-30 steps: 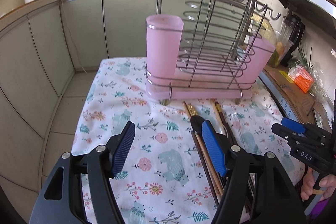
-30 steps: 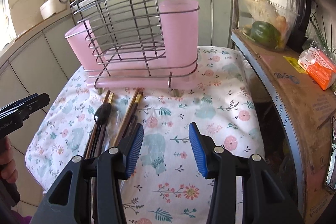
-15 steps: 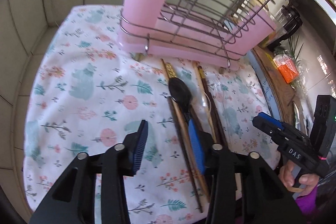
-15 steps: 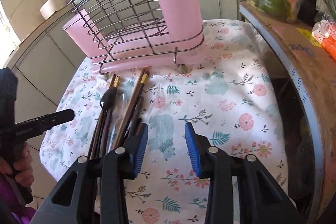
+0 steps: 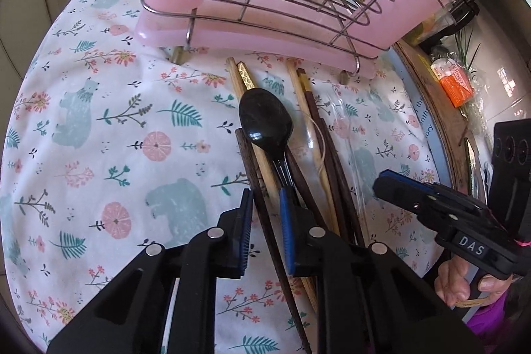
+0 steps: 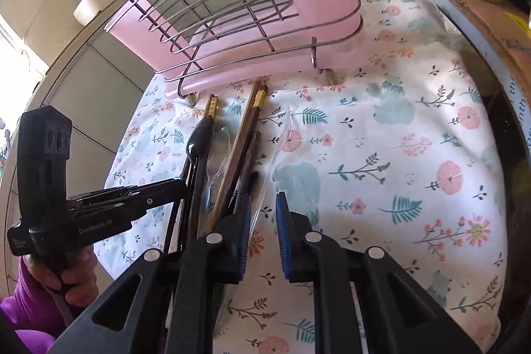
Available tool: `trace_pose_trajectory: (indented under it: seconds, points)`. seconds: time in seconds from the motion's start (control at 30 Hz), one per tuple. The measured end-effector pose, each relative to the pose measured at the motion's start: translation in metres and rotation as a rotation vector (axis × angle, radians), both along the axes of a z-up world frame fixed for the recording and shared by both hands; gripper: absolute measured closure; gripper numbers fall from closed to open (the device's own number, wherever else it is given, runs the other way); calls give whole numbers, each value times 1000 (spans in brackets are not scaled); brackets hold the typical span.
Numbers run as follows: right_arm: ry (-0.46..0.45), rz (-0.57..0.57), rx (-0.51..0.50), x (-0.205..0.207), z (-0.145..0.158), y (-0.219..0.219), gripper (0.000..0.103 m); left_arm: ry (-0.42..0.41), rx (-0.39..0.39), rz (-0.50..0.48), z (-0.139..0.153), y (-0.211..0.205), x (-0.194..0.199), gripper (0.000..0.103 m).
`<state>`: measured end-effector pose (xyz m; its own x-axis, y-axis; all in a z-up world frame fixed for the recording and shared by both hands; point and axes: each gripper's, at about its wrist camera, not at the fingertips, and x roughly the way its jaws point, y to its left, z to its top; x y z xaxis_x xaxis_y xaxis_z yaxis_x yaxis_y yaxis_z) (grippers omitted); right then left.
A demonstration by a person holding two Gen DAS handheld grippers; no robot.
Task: Organize utensils
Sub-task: 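Grasp the clear plastic fork with the right tool while the left tool grasps a dark chopstick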
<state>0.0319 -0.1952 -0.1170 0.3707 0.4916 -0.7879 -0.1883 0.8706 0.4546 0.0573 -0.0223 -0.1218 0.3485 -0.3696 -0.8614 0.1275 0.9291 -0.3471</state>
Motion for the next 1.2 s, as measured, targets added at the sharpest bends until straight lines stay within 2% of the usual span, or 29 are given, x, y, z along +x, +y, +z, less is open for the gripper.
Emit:
trace_pose_trajectory:
  seconds: [0.17,0.27,0.37,0.5,0.53,0.63,0.77,0.9,0.97,1.1,1.2]
  points:
    - [41,-24,42,4,-9,1,88,41,-77,43,-2,19,-1,87]
    - [43,-26,22,8,-13,6,88,52,-94,61,-7,28,-2,87]
    - [50,-28,-25,11,-19,14,89,47,-54,46,-5,19,-2,87]
    - [30,-41,-58,7,-17,14,100,18,43,16,-6,1,-4,88]
    - [26,-49,-62,6,-16,11,100,15,42,14,-5,1,-4,94]
    - [18,-88,-78,0,-14,2,100,24,29,60,-2,8,-8,98]
    - [43,-113,-86,-6,-14,-9,100,10,57,135,6,30,-14,98]
    - [89,-52,-70,-10,-16,-13,94,46,97,154,5,41,-14,98]
    - [82,-36,-65,-10,-14,-14,84,78,100,135,2,42,-12,96]
    - [58,-43,-62,-9,-3,-21,83,108,88,103,5,43,-4,88]
    - [51,-49,-57,-2,6,-27,83,109,98,72,14,46,1,85]
